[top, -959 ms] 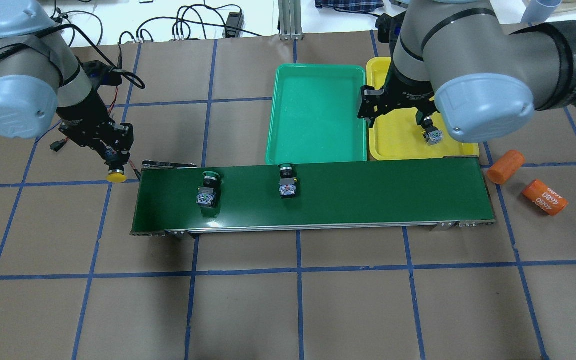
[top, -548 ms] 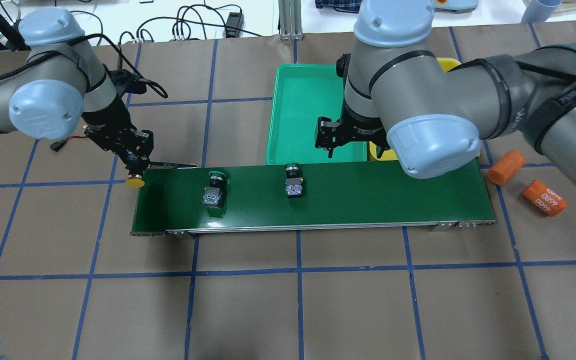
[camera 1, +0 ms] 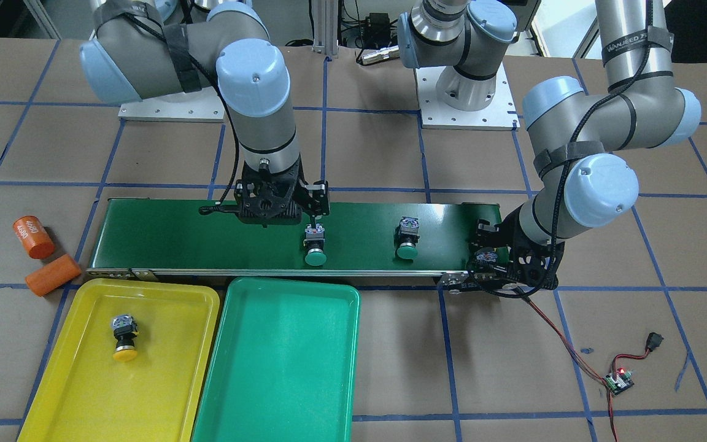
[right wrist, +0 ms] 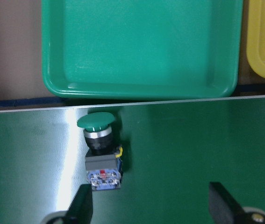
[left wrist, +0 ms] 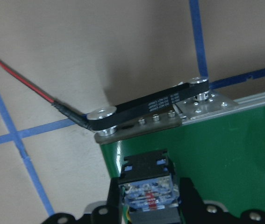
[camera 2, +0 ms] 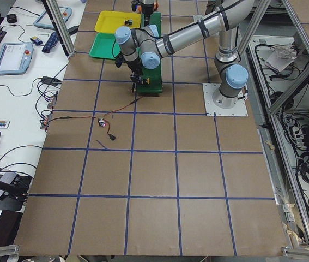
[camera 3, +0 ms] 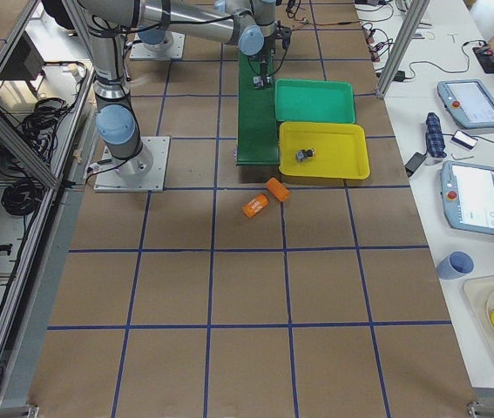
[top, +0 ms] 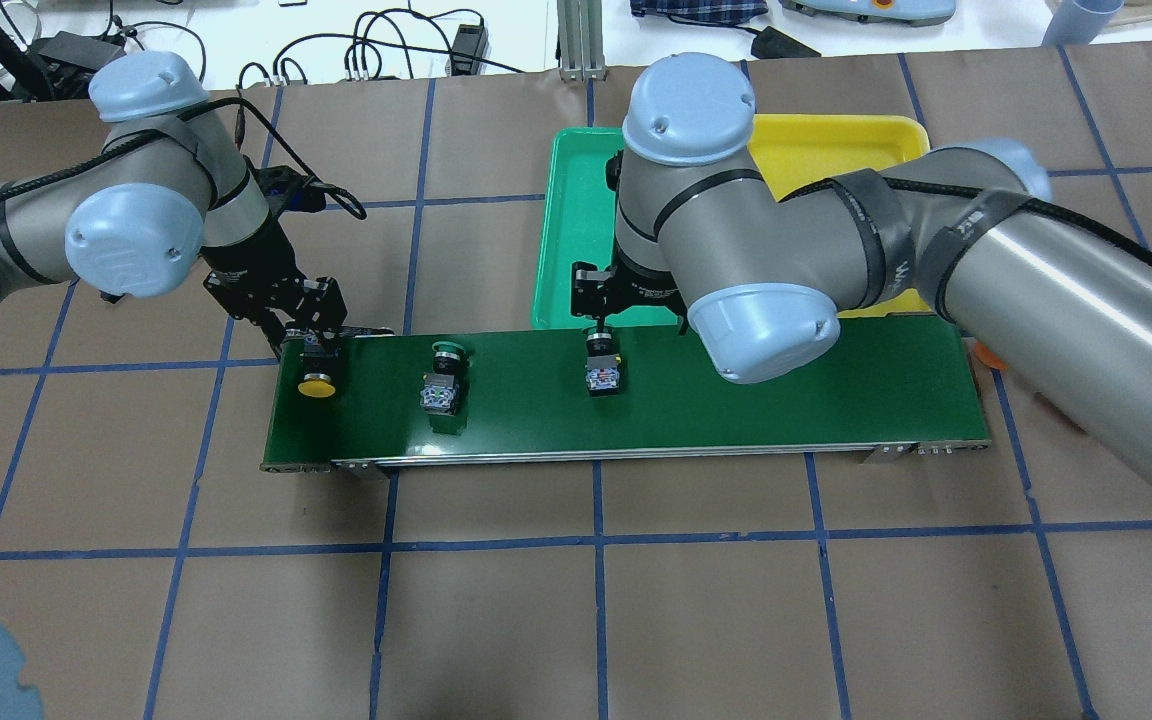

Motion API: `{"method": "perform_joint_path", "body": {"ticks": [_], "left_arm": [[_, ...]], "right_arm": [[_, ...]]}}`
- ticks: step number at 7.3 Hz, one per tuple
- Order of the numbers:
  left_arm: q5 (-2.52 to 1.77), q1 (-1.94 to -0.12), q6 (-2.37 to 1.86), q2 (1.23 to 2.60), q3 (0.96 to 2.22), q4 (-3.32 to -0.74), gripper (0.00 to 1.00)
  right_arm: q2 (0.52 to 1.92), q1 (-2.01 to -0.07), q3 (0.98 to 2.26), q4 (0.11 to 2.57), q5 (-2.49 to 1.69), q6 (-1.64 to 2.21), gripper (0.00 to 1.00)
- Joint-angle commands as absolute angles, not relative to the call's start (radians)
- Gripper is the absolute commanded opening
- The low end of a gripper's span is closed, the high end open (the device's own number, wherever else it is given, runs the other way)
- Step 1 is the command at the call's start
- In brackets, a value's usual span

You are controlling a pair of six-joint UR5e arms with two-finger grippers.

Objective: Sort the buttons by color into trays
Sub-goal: 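Set yellow button on belt with left gripper while right grasps green button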

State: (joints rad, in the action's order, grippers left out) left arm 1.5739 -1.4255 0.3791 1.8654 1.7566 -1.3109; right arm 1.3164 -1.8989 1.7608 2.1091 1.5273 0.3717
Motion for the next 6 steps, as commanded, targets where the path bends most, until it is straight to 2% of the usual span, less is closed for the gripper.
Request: {"method": "perform_joint_path", "body": {"ticks": [1, 5, 6], "left_arm": [[1.583, -1.430, 0.380, 1.833, 1.740, -1.316, 1.00], [1.689, -1.439, 0.309, 1.715, 1.585, -1.421, 1.00], [1.684, -1.454, 0.219, 1.674, 1.574, -1.490, 1.00]], "right_arm": [[1.256, -1.905, 1.761, 2.175, 1.531, 0.359, 0.87], [1.204, -1.904, 1.781, 2.174, 1.555, 0.324, 0.80], [1.204, -1.904, 1.786, 2.174, 1.554, 0.322, 0.65]]}}
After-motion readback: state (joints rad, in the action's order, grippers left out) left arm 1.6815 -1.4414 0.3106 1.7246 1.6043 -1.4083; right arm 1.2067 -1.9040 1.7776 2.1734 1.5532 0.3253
